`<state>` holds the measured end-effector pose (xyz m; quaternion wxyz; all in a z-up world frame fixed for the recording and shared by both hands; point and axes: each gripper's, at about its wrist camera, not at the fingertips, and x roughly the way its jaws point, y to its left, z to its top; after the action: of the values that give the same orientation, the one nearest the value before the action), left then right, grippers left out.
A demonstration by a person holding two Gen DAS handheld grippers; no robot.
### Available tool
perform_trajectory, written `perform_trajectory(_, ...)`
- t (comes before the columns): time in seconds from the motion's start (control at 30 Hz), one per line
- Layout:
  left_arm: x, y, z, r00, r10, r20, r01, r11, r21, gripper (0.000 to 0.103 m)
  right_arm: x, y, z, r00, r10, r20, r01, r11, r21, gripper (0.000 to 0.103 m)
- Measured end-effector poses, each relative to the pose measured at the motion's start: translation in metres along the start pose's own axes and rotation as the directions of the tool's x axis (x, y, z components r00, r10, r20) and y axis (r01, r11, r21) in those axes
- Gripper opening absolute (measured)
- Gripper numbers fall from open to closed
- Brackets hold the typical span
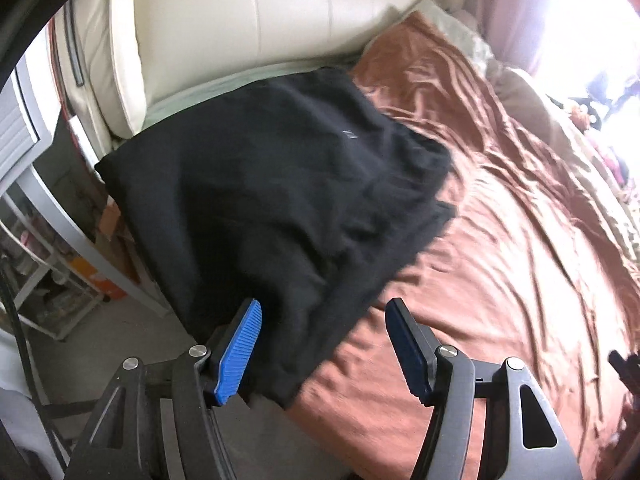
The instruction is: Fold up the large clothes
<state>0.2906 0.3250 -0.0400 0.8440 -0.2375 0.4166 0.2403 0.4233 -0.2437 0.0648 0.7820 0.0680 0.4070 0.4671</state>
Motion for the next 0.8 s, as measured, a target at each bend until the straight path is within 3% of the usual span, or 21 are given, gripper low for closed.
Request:
perform_trajectory(0.13,-0.037,-0.013,-0.013,0.998,-0.005,0.061,0.003,1.000,0.028,0.066,-0.023,0.010,-0.006,1.000,0.026,0.008,-0.026,0.998,-0.049,0.083)
perform_trajectory(0.23,-0.061,-0.023,-0.027,0.995,-0.032,0.091,0.028,0.999,0.046,0.073,-0.043,0.013,-0.012,0.999,0.030,0.022,-0.028,0.997,-0.074,0.083)
perform_trajectory(0.4,-0.097,-0.043,-0.050,0.986,-0.062,0.155,0.049,0.995,0.086,0.088,-0.074,0.022,-0.028,0.995,-0.052,0.082,0.062,0.990,-0.129,0.084)
perform_trajectory(0.5,-0.123,-0.058,-0.065,0.971,-0.084,0.223,0.055,0.990,0.132,0.101,-0.096,0.031,-0.041,0.991,-0.065,0.121,0.083,0.985,-0.152,0.094)
perform_trajectory(0.57,-0.139,-0.069,-0.075,0.961,-0.114,0.251,0.076,0.985,0.157,0.103,-0.110,0.038,-0.051,0.985,-0.080,0.152,0.106,0.979,-0.171,0.102)
perform_trajectory(0.8,-0.190,-0.094,-0.104,0.923,-0.202,0.327,0.136,0.968,0.212,0.103,-0.154,0.050,-0.095,0.967,-0.105,0.230,0.152,0.968,-0.201,0.103)
